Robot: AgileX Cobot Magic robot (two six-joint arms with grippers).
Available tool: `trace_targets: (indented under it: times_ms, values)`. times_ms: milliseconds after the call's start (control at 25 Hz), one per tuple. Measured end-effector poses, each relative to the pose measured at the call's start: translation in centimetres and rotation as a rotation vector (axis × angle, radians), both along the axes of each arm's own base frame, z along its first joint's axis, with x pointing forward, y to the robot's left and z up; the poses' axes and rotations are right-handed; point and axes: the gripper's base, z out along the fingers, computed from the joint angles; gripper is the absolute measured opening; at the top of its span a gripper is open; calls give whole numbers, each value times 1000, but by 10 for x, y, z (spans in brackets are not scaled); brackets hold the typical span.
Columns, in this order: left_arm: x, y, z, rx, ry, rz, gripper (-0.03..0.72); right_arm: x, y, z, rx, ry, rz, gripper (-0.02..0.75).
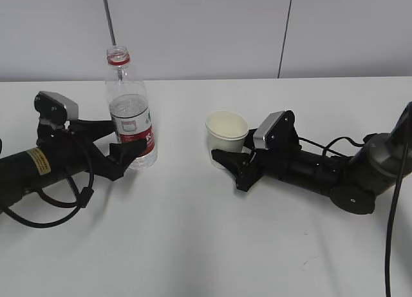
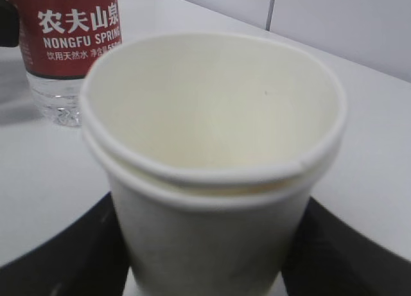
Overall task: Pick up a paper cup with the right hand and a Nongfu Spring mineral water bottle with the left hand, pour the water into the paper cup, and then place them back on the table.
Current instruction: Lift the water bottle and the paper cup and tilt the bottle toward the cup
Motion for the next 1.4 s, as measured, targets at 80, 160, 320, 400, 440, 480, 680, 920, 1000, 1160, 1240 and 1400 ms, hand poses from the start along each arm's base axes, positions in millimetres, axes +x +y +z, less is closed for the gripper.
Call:
trace_targets:
  times_ms: [80, 160, 320, 400, 440, 480, 680, 920, 1000, 1160, 1240, 1400]
  values:
    - [3, -1, 2, -1, -11, -3, 591, 0, 0, 0, 0, 0, 0, 468]
    - [4, -4, 3, -4, -18, -7, 589, 0, 0, 0, 0, 0, 0, 468]
    - [8, -13, 7, -13, -38, -14, 587, 0, 0, 0, -1, 0, 2, 468]
    - [9, -15, 8, -19, -42, -6, 587, 0, 0, 0, -2, 0, 4, 468]
    - [10, -14, 8, -23, -43, 4, 587, 0, 0, 0, -2, 0, 4, 468]
    - [10, -14, 9, -25, -42, 10, 587, 0, 0, 0, -2, 0, 4, 468]
    - [11, -13, 9, -32, -41, 33, 587, 0, 0, 0, -2, 0, 5, 468]
    - [12, -12, 9, -35, -41, 41, 556, -2, 2, 0, -9, -2, 35, 467]
    - [11, -13, 9, -35, -41, 39, 503, -3, 2, -1, -11, -3, 43, 467]
    - [12, -13, 9, -36, -41, 41, 427, -4, 4, -1, -18, -8, 69, 467]
    - [12, -13, 9, -36, -41, 42, 418, -6, 5, -1, -24, -11, 92, 467]
    - [12, -13, 9, -27, -47, 41, 416, -8, 7, -1, -24, -8, 124, 466]
